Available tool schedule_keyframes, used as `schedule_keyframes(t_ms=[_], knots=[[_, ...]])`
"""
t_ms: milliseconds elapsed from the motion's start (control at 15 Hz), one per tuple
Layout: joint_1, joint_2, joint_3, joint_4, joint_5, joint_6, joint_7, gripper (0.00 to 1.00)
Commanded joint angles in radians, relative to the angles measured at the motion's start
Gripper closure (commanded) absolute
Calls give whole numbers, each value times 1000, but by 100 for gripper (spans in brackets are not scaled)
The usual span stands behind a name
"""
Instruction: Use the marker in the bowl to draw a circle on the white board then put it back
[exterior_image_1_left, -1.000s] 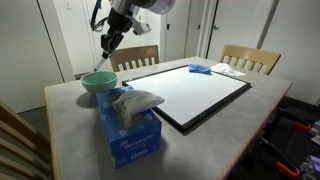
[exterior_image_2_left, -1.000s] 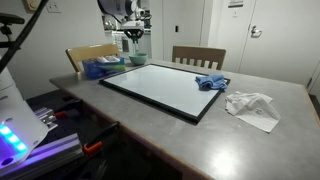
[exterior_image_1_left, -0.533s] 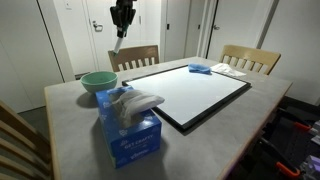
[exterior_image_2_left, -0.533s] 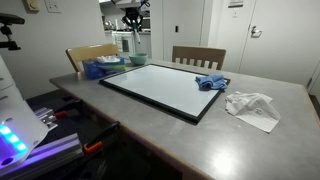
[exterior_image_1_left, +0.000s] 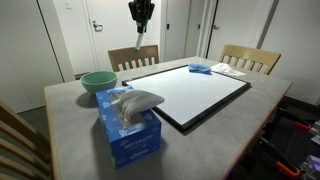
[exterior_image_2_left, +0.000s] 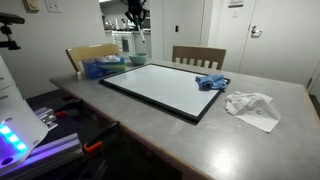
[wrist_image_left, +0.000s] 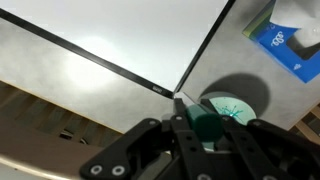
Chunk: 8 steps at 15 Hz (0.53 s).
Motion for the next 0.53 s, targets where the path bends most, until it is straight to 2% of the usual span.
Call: schedule_keyframes(t_ms=[0, 200, 467], knots=[[3, -70, -25, -66, 14, -127, 50, 95], [2, -81, -31, -65, 11, -223, 76, 95], [-8, -87, -45, -76, 0, -249, 105, 95]])
